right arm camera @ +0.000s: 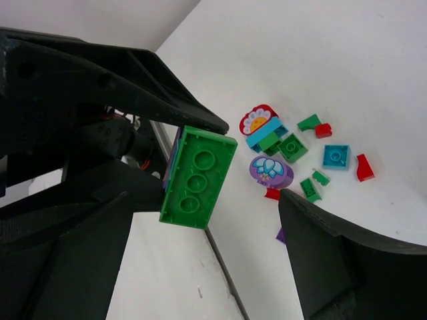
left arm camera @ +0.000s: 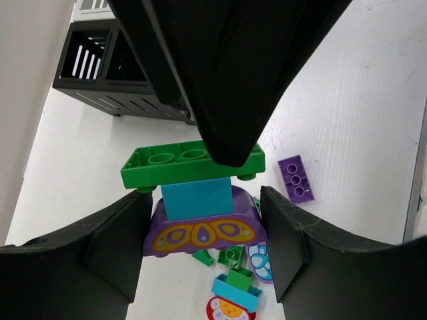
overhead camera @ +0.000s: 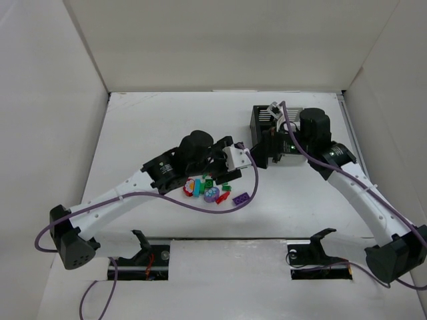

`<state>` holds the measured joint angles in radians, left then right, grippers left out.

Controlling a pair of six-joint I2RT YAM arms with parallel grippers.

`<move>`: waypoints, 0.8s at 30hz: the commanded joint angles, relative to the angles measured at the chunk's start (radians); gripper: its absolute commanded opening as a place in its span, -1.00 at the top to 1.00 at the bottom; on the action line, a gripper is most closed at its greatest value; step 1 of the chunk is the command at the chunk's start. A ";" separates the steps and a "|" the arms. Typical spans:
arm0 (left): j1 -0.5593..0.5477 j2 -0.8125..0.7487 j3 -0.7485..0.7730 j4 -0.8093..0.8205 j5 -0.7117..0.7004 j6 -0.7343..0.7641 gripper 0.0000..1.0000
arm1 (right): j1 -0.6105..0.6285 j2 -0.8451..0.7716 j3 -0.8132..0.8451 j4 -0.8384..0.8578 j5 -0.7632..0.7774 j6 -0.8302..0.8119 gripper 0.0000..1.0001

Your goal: Sort the legos into containers by color

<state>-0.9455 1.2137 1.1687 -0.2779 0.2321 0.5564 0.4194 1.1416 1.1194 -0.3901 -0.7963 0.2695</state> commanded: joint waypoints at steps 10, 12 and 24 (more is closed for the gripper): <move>-0.007 -0.066 -0.012 0.051 0.012 0.007 -0.06 | 0.058 0.066 0.074 0.069 -0.018 0.013 -0.74; -0.007 -0.066 -0.021 0.051 0.012 0.007 -0.06 | 0.058 0.066 0.083 0.069 -0.018 0.013 -0.60; -0.016 -0.085 -0.040 0.080 0.012 0.007 -0.06 | 0.078 0.093 0.094 0.082 -0.047 0.022 -0.34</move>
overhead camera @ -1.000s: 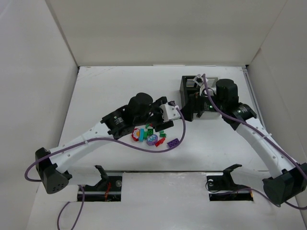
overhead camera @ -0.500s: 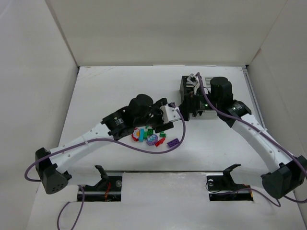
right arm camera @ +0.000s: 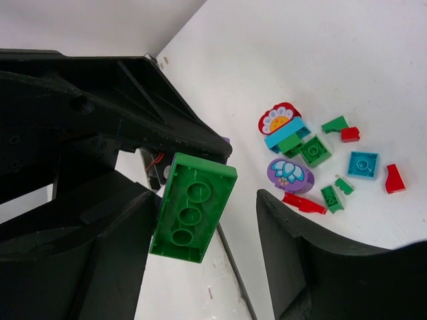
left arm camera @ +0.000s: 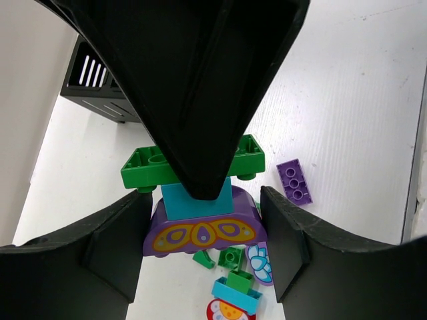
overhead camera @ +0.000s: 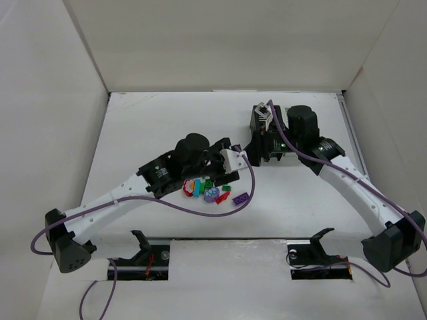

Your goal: Sort the legos into containers by color

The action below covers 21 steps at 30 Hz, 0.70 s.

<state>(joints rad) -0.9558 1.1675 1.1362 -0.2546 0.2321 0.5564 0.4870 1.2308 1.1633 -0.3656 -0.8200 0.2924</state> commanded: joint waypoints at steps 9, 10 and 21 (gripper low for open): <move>-0.006 -0.081 -0.038 0.084 0.012 0.007 -0.06 | 0.010 0.027 0.059 0.067 -0.076 -0.001 0.11; -0.006 -0.091 -0.049 0.084 0.012 0.007 -0.06 | 0.010 0.027 0.059 0.067 -0.076 -0.001 0.11; -0.006 -0.120 -0.116 0.115 -0.059 -0.032 -0.06 | -0.134 0.007 0.068 0.067 -0.108 -0.019 0.37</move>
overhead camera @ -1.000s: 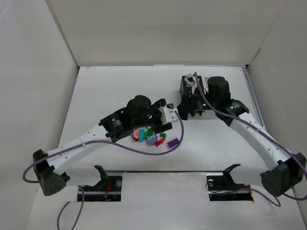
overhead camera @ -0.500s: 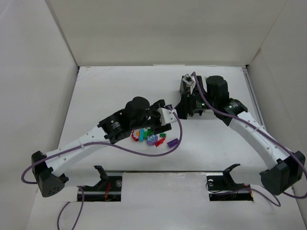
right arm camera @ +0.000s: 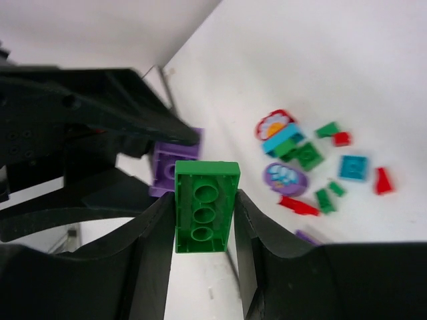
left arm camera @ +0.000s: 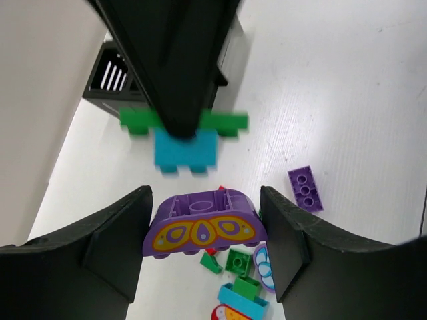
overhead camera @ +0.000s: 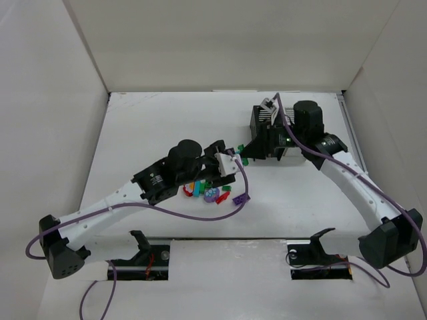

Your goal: Sort the legos into containers by color

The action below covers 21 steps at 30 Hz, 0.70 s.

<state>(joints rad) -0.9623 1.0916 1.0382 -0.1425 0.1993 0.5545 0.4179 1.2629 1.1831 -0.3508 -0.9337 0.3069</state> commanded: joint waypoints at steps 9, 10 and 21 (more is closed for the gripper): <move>0.000 -0.035 -0.036 0.012 -0.055 -0.048 -0.04 | -0.223 -0.045 0.049 0.062 -0.014 -0.034 0.44; 0.000 -0.035 -0.036 0.027 -0.081 -0.048 -0.01 | -0.223 -0.045 0.040 0.062 -0.014 -0.034 0.44; 0.134 0.226 0.141 0.350 -0.198 -0.428 -0.04 | -0.286 -0.230 0.015 -0.062 0.828 0.133 0.44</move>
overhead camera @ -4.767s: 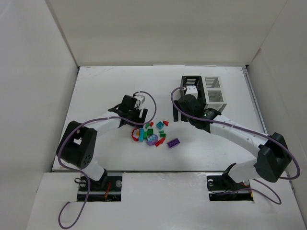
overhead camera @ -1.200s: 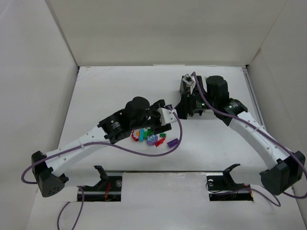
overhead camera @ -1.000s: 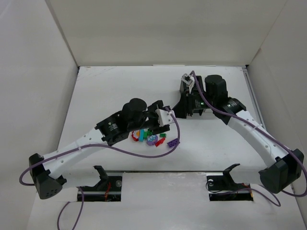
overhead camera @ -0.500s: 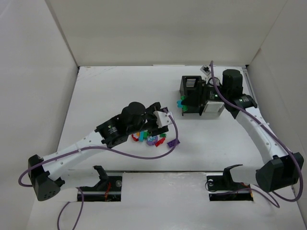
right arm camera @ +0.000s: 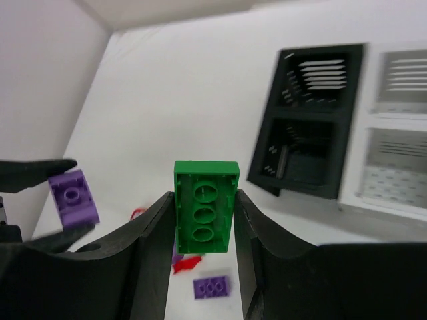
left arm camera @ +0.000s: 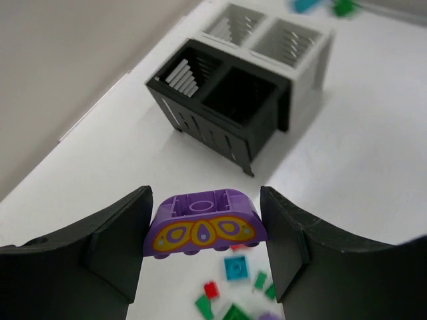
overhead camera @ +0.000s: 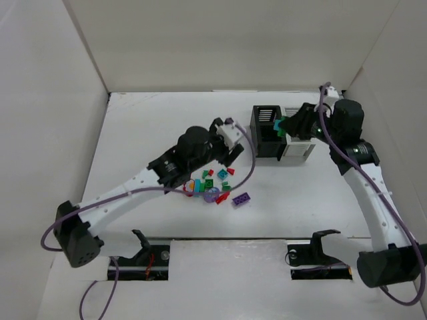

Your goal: Sort the legos into containers by color

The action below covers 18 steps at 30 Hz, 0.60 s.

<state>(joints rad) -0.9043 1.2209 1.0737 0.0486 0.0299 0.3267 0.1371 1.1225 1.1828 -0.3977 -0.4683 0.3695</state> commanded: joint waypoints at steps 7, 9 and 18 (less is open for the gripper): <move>0.176 0.472 0.553 0.099 0.111 -0.443 -0.04 | -0.024 -0.167 0.015 -0.130 0.690 0.124 0.41; 0.176 0.570 0.638 0.068 0.161 -0.443 -0.06 | -0.034 -0.167 0.015 -0.145 0.714 0.134 0.39; 0.166 0.824 0.877 0.002 0.295 -0.525 -0.06 | -0.065 -0.167 -0.003 -0.178 0.789 0.134 0.39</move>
<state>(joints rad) -0.7319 2.0254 1.8824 0.0692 0.2726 -0.1459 0.0788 0.9752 1.1786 -0.5755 0.2520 0.4934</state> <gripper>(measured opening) 0.591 0.422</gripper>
